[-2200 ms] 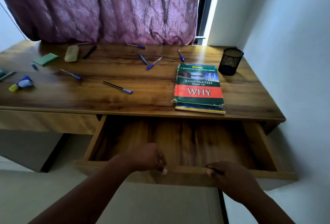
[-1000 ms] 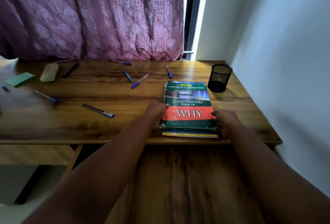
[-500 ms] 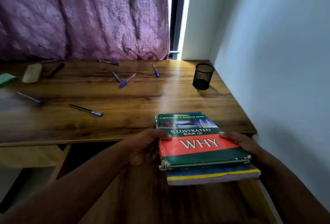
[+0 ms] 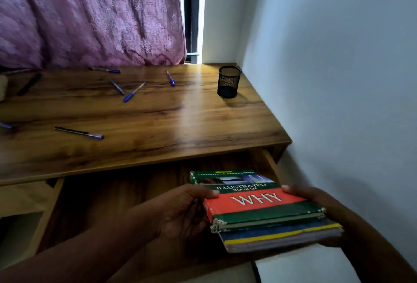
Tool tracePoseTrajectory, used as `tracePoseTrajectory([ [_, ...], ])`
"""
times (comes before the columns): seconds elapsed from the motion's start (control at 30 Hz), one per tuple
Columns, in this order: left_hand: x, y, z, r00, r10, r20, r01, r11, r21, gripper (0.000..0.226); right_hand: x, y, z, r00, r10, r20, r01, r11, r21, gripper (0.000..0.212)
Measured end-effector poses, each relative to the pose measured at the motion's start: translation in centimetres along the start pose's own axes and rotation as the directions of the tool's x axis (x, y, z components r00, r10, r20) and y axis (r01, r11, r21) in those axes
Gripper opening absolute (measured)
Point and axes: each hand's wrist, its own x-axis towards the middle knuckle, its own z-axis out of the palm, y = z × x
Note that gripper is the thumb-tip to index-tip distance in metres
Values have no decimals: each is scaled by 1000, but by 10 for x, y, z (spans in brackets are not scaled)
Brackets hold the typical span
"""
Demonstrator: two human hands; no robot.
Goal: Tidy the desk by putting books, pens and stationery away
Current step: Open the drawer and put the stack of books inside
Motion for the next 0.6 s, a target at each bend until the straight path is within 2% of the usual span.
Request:
tracePoseTrajectory([
  [0.03, 11, 2, -2, 999, 11, -36, -10, 1000, 13, 80, 8, -1, 2, 1000, -11, -28, 10, 1000, -13, 33],
  [0.1, 35, 7, -14, 992, -2, -127, 7, 999, 42, 69, 15, -11, 11, 995, 2, -102, -7, 999, -48, 28],
  [0.17, 55, 8, -21, 973, 6, -232, 10, 997, 70, 42, 27, -13, 19, 983, 73, -171, -95, 988, -123, 25],
  [0.23, 69, 5, -21, 959, 25, -283, -7, 998, 63, 18, 41, -11, 25, 965, 68, -253, -135, 956, -260, 18],
  [0.3, 81, -1, -19, 948, 52, -315, -39, 998, 49, 13, 56, -10, 31, 946, 0, -325, -129, 918, -375, 11],
  [0.37, 90, -6, -18, 936, 73, -343, -61, 997, 45, 11, 65, -11, 38, 913, -101, -396, -110, 873, -476, 14],
  [0.5, 96, -16, -14, 915, 113, -388, -69, 990, 126, 9, 72, -1, 49, 924, -98, -370, -168, 764, -622, 24],
  [0.6, 100, -19, -16, 902, 153, -403, -89, 981, 175, 8, 73, 8, 50, 931, -108, -348, -183, 687, -703, 23],
])
